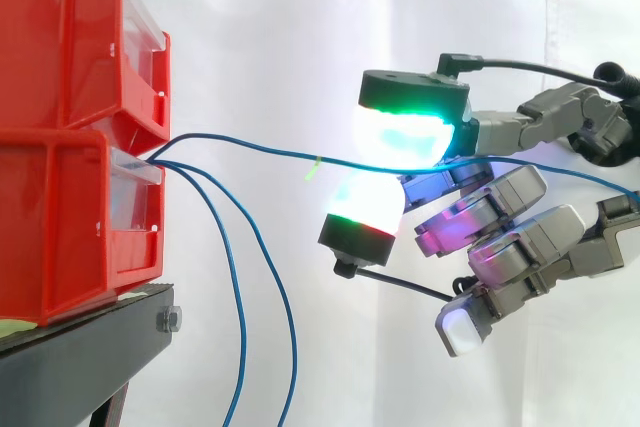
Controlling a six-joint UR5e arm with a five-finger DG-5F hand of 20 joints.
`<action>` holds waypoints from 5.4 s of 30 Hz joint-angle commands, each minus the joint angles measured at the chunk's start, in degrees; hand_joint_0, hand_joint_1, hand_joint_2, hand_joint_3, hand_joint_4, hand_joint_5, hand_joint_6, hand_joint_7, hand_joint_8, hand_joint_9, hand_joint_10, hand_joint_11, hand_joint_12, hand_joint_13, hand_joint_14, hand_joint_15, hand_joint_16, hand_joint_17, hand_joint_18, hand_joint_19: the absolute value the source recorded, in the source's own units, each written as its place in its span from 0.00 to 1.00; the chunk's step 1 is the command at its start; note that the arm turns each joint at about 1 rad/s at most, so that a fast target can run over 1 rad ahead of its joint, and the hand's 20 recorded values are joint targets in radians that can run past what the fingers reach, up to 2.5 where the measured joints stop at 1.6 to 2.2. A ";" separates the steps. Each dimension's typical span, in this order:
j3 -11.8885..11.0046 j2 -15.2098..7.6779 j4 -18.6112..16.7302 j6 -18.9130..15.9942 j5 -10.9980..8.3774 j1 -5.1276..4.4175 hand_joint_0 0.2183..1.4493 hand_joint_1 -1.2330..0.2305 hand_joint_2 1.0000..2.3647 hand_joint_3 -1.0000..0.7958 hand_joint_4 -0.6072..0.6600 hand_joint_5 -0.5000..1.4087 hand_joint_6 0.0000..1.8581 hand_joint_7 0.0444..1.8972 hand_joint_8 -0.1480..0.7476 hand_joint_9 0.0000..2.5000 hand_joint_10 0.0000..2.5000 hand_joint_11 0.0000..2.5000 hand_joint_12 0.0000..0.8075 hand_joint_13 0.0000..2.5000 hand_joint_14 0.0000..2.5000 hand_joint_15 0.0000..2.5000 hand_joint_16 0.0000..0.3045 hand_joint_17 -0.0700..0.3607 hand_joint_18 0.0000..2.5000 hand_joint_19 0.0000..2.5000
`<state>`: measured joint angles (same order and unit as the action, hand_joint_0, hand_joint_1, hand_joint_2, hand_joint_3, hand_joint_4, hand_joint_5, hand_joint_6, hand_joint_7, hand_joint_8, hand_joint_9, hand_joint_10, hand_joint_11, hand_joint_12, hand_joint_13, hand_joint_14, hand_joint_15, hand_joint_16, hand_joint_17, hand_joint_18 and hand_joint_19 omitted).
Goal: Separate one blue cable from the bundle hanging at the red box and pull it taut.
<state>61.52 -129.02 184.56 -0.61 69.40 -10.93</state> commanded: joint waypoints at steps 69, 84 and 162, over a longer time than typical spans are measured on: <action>0.00 1.67 1.41 -0.27 -0.06 0.12 0.29 0.37 0.00 0.28 0.57 0.13 0.49 0.48 0.46 0.28 0.86 0.47 0.38 0.48 0.20 0.62 0.15 0.40 0.30 0.27; 0.00 2.20 1.50 -0.27 -0.06 0.39 0.34 0.44 0.01 0.34 0.56 0.13 0.49 0.49 0.45 0.28 0.85 0.47 0.37 0.48 0.20 0.62 0.15 0.39 0.30 0.28; 5.98 2.20 -13.00 0.61 -0.32 0.12 0.36 0.44 0.01 0.38 0.54 0.13 0.51 0.52 0.47 0.22 0.70 0.49 0.43 0.38 0.00 0.58 0.15 0.41 0.23 0.25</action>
<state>67.50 -126.88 171.49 0.00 69.11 -10.85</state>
